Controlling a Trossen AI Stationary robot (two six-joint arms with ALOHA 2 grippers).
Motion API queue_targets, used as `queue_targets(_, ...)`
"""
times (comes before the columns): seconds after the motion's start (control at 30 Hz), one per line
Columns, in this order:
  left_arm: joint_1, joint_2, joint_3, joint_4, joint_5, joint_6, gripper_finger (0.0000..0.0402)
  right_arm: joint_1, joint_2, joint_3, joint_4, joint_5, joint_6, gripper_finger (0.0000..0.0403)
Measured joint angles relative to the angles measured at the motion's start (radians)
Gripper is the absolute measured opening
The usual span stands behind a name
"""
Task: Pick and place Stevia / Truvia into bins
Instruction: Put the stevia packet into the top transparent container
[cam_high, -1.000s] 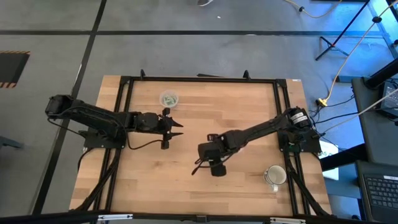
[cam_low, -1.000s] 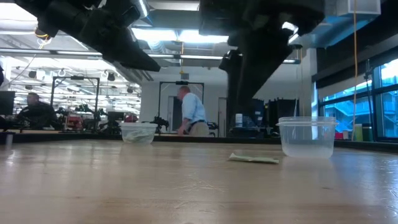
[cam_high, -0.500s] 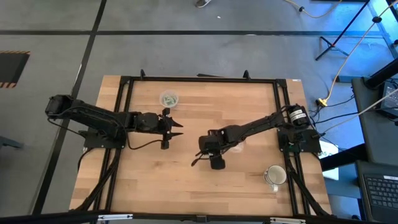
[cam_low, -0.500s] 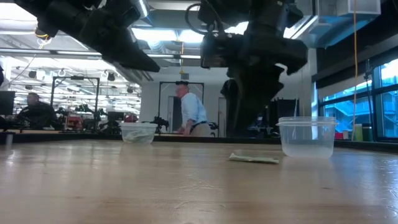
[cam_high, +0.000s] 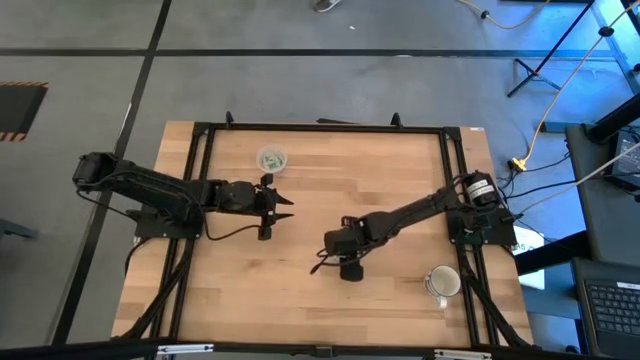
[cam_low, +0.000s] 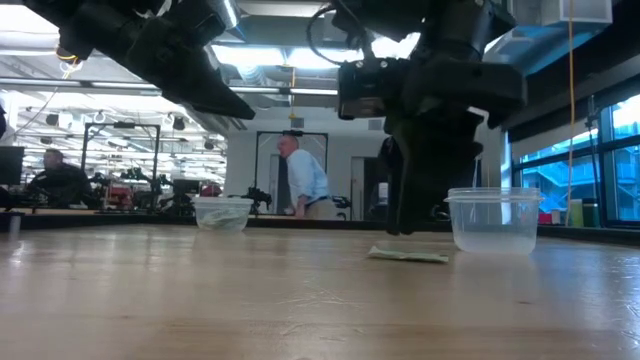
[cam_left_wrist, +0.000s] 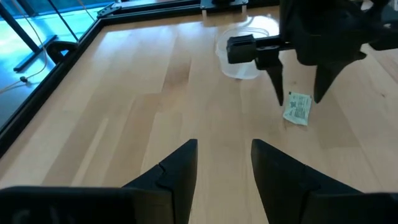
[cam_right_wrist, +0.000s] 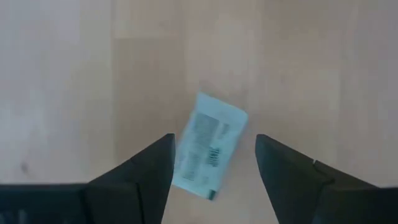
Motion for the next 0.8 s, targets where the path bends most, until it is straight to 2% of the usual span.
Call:
queue_targets(0.13,0.000,0.000,0.000,-0.003,0.000,0.000,0.0146,0.012,0.000,0.000,-0.001,0.001,0.042,0.0226)
queue_targets(0.33,0.000,0.000,0.000,-0.003,0.000,0.000,0.0146,0.032,0.007,0.000,0.007,0.075,0.041,0.0226)
queue_targets(0.8,0.000,0.000,0.000,-0.004,0.000,0.000,0.0146,0.033,0.059,0.003,-0.009,0.081,0.134,0.0224)
